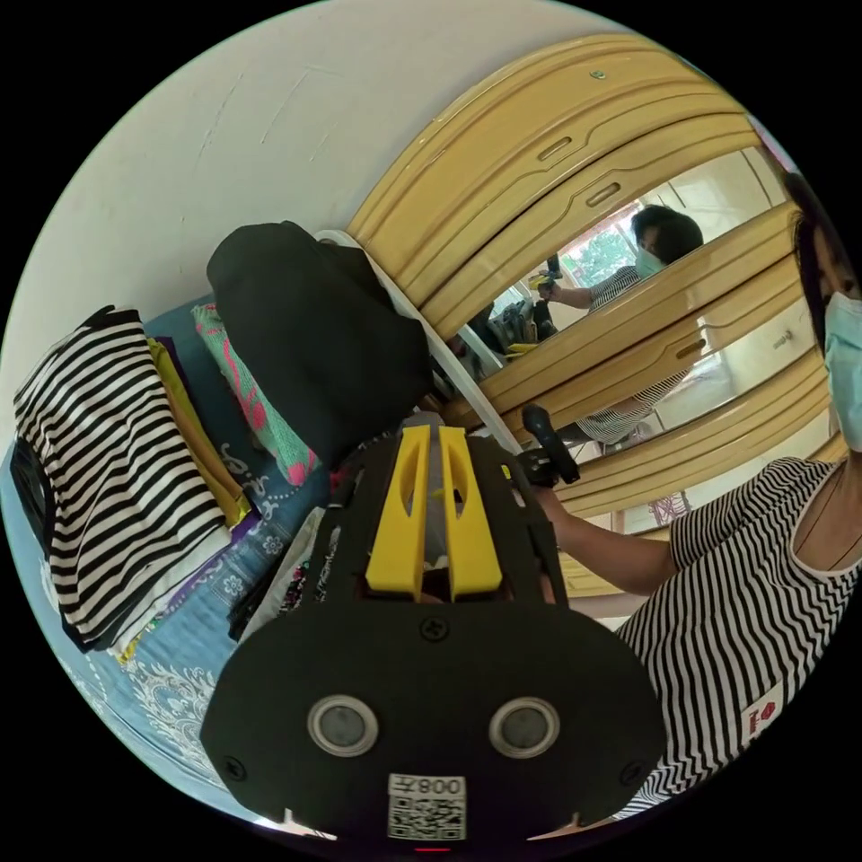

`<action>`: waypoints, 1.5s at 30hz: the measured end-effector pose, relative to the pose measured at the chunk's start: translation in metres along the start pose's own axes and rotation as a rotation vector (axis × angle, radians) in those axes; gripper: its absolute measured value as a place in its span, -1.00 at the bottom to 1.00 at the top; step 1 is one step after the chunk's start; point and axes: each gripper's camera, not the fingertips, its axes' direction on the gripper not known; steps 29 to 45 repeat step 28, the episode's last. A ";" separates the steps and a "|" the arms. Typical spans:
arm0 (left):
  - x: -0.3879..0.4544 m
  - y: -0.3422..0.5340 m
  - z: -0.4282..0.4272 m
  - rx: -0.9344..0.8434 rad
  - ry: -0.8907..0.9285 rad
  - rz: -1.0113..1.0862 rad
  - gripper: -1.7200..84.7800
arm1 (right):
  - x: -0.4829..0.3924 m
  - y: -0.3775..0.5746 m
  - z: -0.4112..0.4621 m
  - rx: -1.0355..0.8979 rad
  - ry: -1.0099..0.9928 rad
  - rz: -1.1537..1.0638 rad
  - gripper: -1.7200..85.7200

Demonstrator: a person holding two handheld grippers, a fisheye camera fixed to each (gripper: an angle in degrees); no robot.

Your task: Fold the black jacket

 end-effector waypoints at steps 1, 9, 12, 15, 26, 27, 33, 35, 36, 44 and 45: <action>0.000 0.006 0.003 -0.004 0.012 -0.005 -0.91 | -0.010 -0.005 0.009 -0.018 0.031 -0.021 -0.66; -0.009 0.045 0.014 -0.021 0.071 -0.057 -0.91 | -0.025 -0.006 0.041 -0.111 0.135 -0.027 -0.70; -0.013 0.060 0.014 -0.027 0.091 -0.071 -0.91 | -0.009 0.008 0.022 -0.069 0.073 0.011 -0.74; -0.010 0.072 0.011 -0.026 0.089 -0.031 -0.91 | 0.033 0.047 -0.013 0.025 0.101 0.146 -0.74; 0.007 0.091 0.065 -0.146 0.191 0.030 -0.89 | 0.125 0.148 -0.012 0.049 0.079 0.464 -0.79; 0.009 0.091 0.069 -0.154 0.192 0.035 -0.89 | 0.124 0.152 -0.016 0.052 0.084 0.455 -0.81; 0.014 0.091 0.076 -0.169 0.198 0.049 -0.89 | 0.121 0.158 -0.021 0.064 0.095 0.433 -0.84; 0.014 0.091 0.076 -0.169 0.198 0.049 -0.89 | 0.121 0.158 -0.021 0.064 0.095 0.433 -0.84; 0.014 0.091 0.076 -0.169 0.198 0.049 -0.89 | 0.121 0.158 -0.021 0.064 0.095 0.433 -0.84; 0.014 0.091 0.076 -0.169 0.198 0.049 -0.89 | 0.121 0.158 -0.021 0.064 0.095 0.433 -0.84; 0.014 0.091 0.076 -0.169 0.198 0.049 -0.89 | 0.121 0.158 -0.021 0.064 0.095 0.433 -0.84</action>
